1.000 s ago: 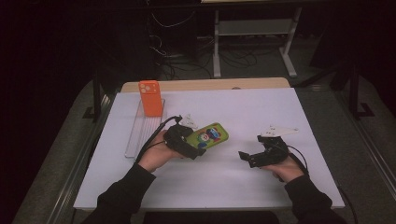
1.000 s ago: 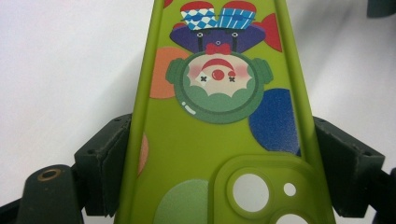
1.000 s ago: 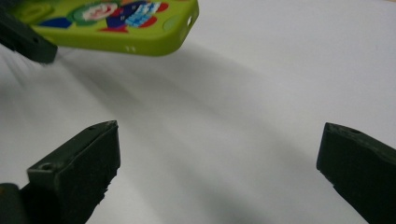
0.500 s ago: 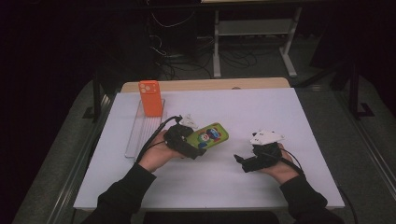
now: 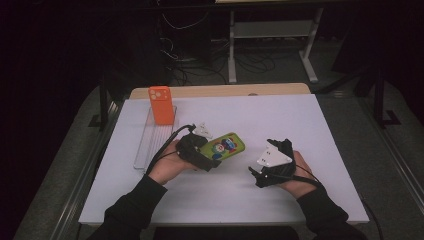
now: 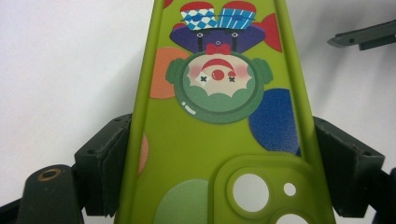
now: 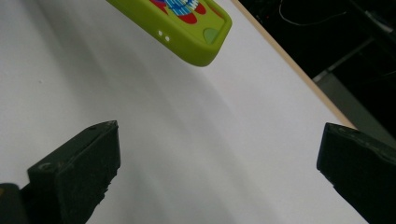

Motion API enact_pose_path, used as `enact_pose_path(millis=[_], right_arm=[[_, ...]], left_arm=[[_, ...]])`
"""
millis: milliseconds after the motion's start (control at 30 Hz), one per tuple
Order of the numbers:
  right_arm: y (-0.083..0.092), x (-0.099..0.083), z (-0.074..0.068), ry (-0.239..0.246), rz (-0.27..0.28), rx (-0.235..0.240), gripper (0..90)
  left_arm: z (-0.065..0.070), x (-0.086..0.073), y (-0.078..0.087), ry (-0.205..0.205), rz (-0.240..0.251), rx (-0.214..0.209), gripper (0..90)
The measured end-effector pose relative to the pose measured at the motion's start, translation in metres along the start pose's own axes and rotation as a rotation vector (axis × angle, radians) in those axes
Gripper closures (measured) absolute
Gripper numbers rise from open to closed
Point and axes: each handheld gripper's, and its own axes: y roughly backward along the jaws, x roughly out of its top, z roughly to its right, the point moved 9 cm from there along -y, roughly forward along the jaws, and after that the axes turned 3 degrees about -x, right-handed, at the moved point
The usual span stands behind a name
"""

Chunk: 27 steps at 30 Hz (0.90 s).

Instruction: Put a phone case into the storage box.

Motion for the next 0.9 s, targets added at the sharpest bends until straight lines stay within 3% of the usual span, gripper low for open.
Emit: enact_pose_path(millis=[33,67,233,267,400,533,700,800,900], right_arm=[[0.000,0.000,0.000,0.014,-0.002,-0.013,0.0],[0.000,0.000,0.001,0.060,-0.003,-0.024,0.0],[0.000,0.002,0.002,0.139,0.003,-0.077,0.0],[0.001,0.003,0.003,0.157,0.006,-0.090,0.0],[0.001,0.006,0.001,0.208,0.010,-0.125,0.0],[0.001,0.008,-0.002,0.271,0.014,-0.162,0.0],[0.001,0.014,0.000,0.443,0.028,-0.229,0.0],[0.001,0.016,-0.004,0.475,0.037,-0.252,0.0],[-0.001,0.019,-0.004,0.546,0.047,-0.285,0.0]], left_arm=[[0.000,0.000,0.000,-0.004,-0.001,0.001,15.9],[-0.001,0.000,0.000,-0.007,-0.006,0.003,15.9],[0.000,0.000,-0.001,-0.004,-0.010,-0.001,15.9],[0.002,0.001,-0.002,0.016,0.009,0.000,15.9],[0.001,0.001,-0.002,0.008,0.008,0.004,15.9],[0.002,0.003,-0.003,0.033,0.028,0.002,15.9],[0.001,0.000,-0.001,0.005,-0.006,0.000,15.9],[0.000,0.000,-0.002,0.008,-0.011,-0.010,16.0],[0.002,0.002,0.000,0.011,0.001,-0.006,16.0]])
